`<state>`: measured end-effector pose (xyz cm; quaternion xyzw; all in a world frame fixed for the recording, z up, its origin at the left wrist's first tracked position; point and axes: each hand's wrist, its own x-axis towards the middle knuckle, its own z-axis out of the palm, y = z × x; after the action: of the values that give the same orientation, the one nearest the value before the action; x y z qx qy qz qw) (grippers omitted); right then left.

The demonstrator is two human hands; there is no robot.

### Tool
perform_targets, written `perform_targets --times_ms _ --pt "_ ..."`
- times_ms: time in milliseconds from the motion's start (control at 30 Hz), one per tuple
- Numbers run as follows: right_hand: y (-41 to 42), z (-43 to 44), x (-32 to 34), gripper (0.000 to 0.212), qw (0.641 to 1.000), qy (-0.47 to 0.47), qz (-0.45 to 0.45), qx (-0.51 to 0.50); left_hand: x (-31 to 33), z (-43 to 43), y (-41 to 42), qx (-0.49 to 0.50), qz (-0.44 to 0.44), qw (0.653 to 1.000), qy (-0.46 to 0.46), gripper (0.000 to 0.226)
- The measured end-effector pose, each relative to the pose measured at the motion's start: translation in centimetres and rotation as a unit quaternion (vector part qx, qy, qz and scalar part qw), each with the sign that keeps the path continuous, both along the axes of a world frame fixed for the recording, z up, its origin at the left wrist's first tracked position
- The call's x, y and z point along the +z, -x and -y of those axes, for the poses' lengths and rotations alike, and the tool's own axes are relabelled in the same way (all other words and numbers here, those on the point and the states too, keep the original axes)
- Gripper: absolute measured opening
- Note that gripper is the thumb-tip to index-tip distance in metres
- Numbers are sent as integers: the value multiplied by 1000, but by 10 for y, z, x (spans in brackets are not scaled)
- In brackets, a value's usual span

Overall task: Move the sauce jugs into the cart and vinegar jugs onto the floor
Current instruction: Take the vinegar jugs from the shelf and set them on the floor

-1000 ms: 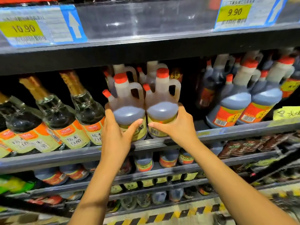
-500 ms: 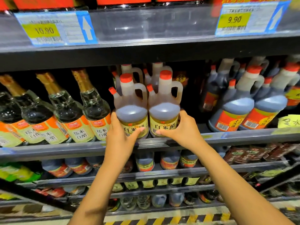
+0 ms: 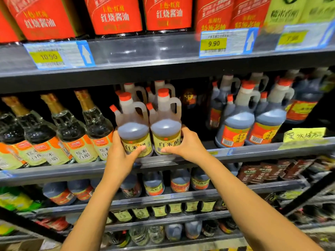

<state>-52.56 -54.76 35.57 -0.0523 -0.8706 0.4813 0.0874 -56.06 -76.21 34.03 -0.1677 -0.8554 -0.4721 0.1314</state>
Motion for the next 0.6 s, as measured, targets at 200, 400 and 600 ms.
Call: perform_targets --times_ms 200,400,600 --pt "-2 -5 2 77 999 7 10 32 -7 -1 0 20 -1 1000 -11 71" --pt "-18 -4 -3 79 1000 -12 -16 -11 -6 -25 -46 118 -20 991 -63 79" --pt "-87 -43 -12 58 954 18 -171 -245 2 -72 -93 -41 -240 970 4 73"
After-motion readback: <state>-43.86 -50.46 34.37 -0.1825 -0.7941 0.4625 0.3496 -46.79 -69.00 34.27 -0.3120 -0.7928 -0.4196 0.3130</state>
